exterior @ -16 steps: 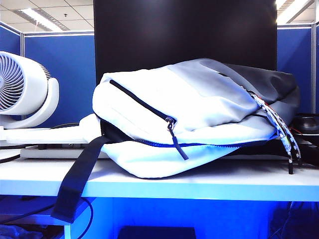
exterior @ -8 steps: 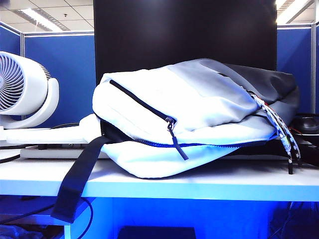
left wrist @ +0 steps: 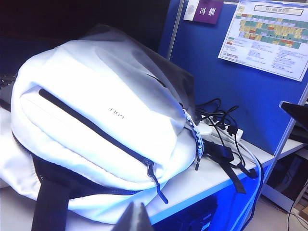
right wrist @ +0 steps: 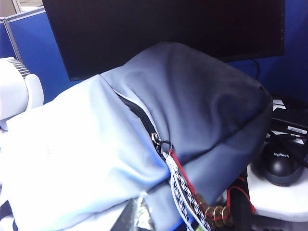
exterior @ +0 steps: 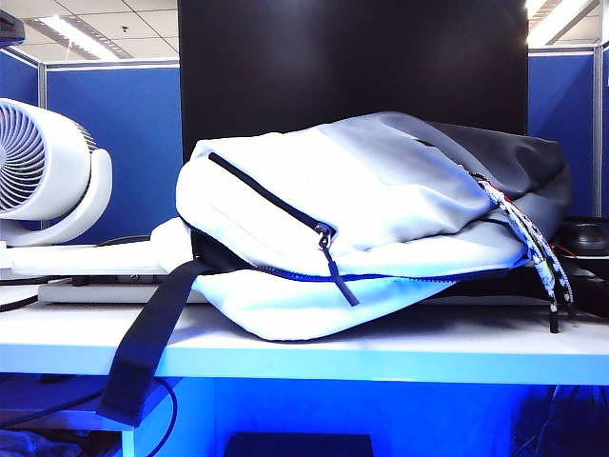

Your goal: Put the gray clothes into the backpack.

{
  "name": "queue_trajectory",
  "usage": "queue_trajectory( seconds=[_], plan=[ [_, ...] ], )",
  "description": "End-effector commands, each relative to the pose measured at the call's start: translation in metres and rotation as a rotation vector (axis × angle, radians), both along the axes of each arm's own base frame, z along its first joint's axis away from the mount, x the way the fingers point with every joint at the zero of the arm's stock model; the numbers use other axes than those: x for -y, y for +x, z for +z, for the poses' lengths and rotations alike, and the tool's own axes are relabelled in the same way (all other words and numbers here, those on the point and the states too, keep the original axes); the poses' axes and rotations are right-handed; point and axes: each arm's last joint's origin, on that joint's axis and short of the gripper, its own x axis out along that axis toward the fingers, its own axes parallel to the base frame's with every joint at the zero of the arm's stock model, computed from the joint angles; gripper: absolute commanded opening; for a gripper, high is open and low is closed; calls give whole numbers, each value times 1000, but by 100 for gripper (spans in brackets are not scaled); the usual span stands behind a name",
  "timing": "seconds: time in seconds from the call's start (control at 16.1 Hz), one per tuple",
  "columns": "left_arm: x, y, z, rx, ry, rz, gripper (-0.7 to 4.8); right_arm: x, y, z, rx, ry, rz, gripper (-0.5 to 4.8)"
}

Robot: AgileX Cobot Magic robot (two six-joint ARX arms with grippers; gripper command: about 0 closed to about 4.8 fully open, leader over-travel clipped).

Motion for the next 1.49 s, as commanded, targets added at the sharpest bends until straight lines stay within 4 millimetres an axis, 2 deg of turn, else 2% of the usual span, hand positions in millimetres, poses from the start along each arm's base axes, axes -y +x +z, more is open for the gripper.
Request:
queue_trajectory(
  seconds=[0.06,0.31,0.43,0.56,0.81,1.06,1.18,1.49],
  plan=[
    [0,-1,2,13,-7,-5,-5,0,0,-1,-15,-11,-5,-5],
    [-1,0,3,43,25,34,-5,0,0,-2,-23,-15,-5,-5],
    [-5,3,1,82,103,150,-5,0,0,-2,-24,-15,-5,-5],
    [-13,8,-1,106,188,367,-5,0,0,-2,-24,-15,-5,-5],
    [-29,16,-5,86,209,572,-5,0,0,-2,-24,-15,-5,-5],
    [-39,20,-11,84,203,588,-5,0,0,-2,-24,-15,-5,-5],
    [-47,22,-15,78,190,671,-5,0,0,-2,-24,-15,-5,-5],
    [-50,24,-21,66,178,698,-5,0,0,-2,-24,-15,-5,-5]
  ],
)
